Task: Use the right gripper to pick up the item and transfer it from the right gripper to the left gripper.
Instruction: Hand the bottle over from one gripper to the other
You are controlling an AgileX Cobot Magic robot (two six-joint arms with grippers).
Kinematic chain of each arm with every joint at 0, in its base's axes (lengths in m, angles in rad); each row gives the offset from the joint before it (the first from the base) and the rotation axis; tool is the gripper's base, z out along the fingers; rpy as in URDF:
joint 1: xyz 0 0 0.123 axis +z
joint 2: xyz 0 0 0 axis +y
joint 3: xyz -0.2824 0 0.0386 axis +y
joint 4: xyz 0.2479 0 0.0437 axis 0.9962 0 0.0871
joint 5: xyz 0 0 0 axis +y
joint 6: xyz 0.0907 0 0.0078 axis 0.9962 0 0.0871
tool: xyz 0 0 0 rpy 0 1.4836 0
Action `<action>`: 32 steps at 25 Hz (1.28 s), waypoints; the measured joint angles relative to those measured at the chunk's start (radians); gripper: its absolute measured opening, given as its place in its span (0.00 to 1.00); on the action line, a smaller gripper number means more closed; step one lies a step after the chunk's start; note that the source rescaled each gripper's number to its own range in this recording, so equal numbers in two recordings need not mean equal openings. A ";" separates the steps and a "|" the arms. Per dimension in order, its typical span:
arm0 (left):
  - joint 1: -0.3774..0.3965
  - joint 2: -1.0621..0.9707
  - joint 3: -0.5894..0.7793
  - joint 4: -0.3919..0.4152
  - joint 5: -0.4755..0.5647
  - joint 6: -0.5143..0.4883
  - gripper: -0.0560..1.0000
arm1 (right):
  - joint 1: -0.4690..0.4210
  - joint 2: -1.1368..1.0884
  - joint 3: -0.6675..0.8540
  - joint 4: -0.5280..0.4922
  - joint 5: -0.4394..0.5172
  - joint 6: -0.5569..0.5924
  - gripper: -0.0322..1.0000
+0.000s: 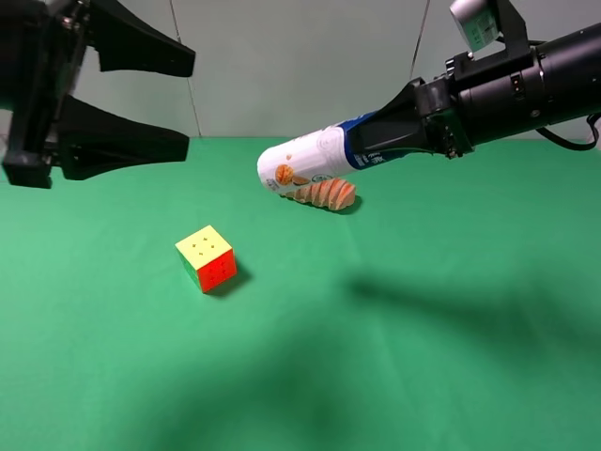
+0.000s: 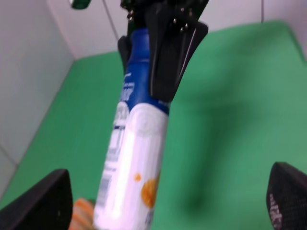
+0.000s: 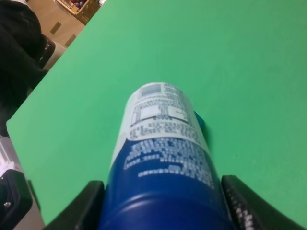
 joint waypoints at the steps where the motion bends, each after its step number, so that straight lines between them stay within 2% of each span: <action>1: -0.019 0.016 -0.007 -0.006 0.000 0.005 0.66 | 0.000 0.000 0.000 0.000 0.000 0.000 0.04; 4: -0.076 0.051 -0.024 -0.005 -0.014 0.011 0.66 | 0.000 0.000 0.000 -0.001 0.000 0.000 0.04; 9: -0.139 0.098 -0.046 0.042 -0.052 0.012 0.66 | 0.000 0.000 0.000 -0.001 0.002 0.000 0.04; 12: -0.168 0.123 -0.052 0.059 -0.124 0.012 0.67 | 0.000 0.000 0.000 -0.002 0.006 0.000 0.04; 16: -0.228 0.158 -0.089 0.068 -0.248 0.012 0.75 | 0.000 0.000 0.000 -0.002 0.007 0.000 0.04; 20: -0.278 0.199 -0.142 0.067 -0.276 0.005 0.78 | 0.000 0.000 0.000 -0.004 0.009 0.000 0.04; 32: -0.312 0.304 -0.174 0.043 -0.337 -0.004 0.86 | 0.000 0.000 0.000 -0.005 0.022 0.000 0.04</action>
